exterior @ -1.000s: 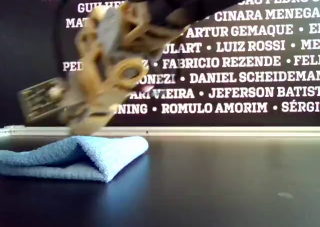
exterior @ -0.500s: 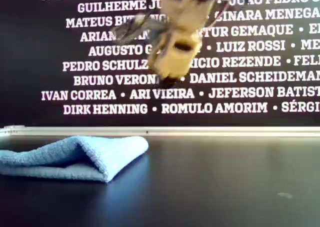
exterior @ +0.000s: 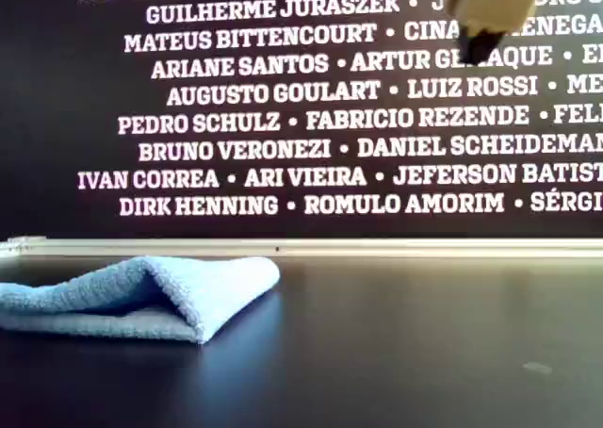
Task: Fold a cloth
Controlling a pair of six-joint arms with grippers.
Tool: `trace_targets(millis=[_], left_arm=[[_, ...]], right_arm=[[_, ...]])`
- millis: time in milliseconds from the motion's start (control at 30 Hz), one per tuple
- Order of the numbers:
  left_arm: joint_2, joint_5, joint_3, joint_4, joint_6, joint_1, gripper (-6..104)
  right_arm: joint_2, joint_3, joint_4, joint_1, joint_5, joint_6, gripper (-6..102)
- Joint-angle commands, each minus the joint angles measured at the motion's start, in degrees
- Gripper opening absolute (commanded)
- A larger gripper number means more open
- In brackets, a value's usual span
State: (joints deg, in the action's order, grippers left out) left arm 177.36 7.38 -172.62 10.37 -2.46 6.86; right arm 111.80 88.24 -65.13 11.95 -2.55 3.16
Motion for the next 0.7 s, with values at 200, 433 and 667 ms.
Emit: trace_targets(millis=[200, 433, 667], left_arm=[[0.7, 0.3, 0.8, -0.1, 0.4, -1.0, 52], [0.6, 0.3, 0.8, -0.1, 0.4, -1.1, 52], [0.6, 0.3, 0.8, -0.1, 0.4, -1.1, 52]], right_arm=[[28.7, 46.2, 39.5, -6.3, 0.1, -0.18, 2], [33.6, 62.4, 60.0, -11.0, -0.4, 0.7, 2], [37.3, 71.7, 67.0, -14.9, 0.1, -0.09, 2]])
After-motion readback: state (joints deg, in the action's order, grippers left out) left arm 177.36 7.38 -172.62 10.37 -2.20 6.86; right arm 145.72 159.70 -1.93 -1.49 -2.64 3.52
